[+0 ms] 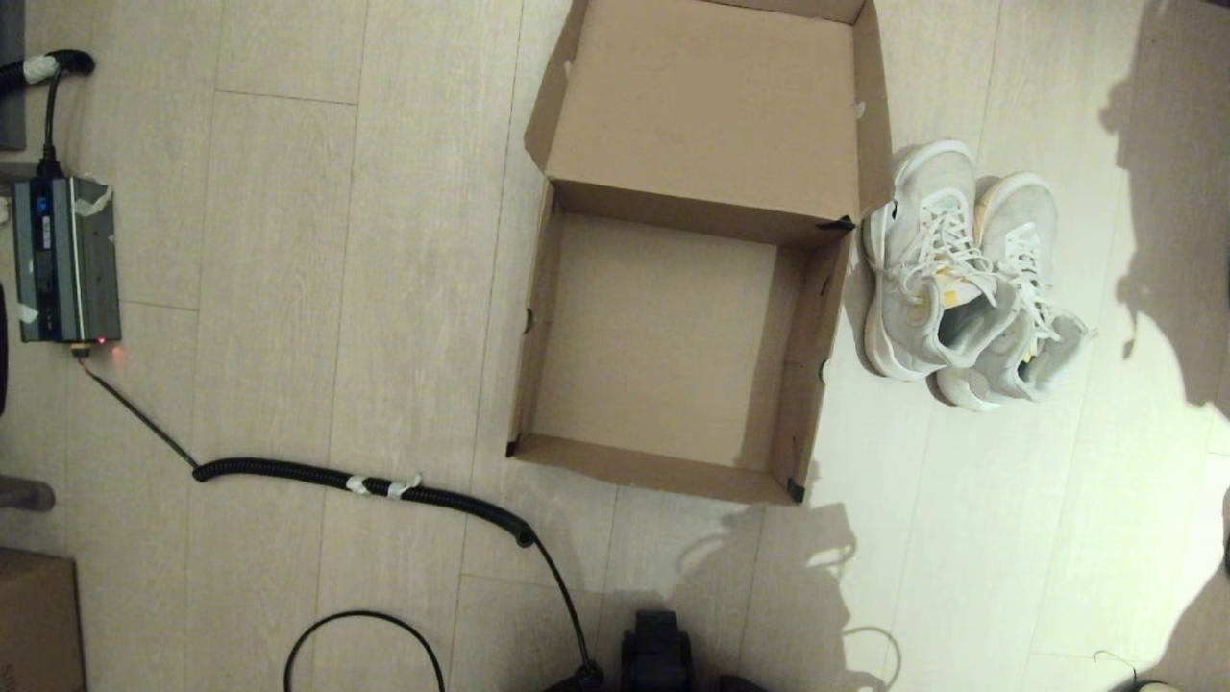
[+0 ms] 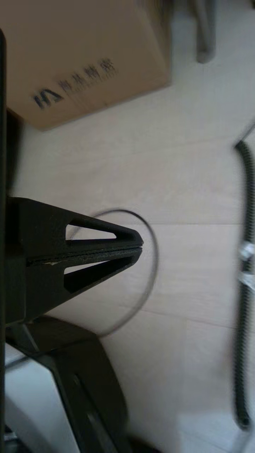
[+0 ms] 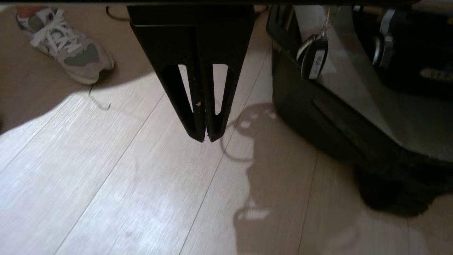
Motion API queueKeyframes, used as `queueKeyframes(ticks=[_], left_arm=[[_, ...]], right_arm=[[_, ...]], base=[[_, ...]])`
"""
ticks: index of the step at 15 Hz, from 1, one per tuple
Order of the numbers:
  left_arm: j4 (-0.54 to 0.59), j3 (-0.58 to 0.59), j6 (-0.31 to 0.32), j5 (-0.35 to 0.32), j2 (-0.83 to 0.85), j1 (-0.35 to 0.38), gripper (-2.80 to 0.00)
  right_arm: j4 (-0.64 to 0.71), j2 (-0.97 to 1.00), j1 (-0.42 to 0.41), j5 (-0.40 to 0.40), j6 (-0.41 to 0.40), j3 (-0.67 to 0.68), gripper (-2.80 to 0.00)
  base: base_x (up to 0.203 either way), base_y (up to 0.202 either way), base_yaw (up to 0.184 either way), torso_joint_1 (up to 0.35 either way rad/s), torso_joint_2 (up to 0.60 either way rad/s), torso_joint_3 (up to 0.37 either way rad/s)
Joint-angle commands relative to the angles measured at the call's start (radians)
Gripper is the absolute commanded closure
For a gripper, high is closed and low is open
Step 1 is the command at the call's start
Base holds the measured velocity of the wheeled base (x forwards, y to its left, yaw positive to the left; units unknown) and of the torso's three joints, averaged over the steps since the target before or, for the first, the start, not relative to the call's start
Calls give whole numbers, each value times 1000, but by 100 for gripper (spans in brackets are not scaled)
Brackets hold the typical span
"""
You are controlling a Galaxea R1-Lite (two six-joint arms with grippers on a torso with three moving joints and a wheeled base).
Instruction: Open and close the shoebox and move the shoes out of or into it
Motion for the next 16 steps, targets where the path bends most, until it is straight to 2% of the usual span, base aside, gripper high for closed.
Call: queueKeyframes(ticks=[1,2,3,4,5,13,16], left_arm=[[17,-1,1,-83,-142,-1,0],[31,5,4,-159,-199,-5,0],[37,14,-2,-204,-225,-9,0],[41,21,-39,-225,-221,-12,0],[53,21,-92,-211,-217,-11,0],[49,24,-81,-217,-216,-13,0],[49,24,-82,-217,-216,-13,0]], right_arm=[[-1,-161,-2,-2,3,1,0],[-8,-218,-6,-7,14,6,0],[-37,-244,-9,-15,35,18,0],[-62,-238,-12,-22,60,29,0],[-69,-235,-13,-25,68,31,0],[-68,-235,-13,-26,73,32,0],[-68,-235,-13,-39,102,32,0]], base=[[0,0,0,0,0,0],[0,0,0,0,0,0],[0,0,0,0,0,0],[0,0,0,0,0,0],[0,0,0,0,0,0],[0,0,0,0,0,0],[0,0,0,0,0,0]])
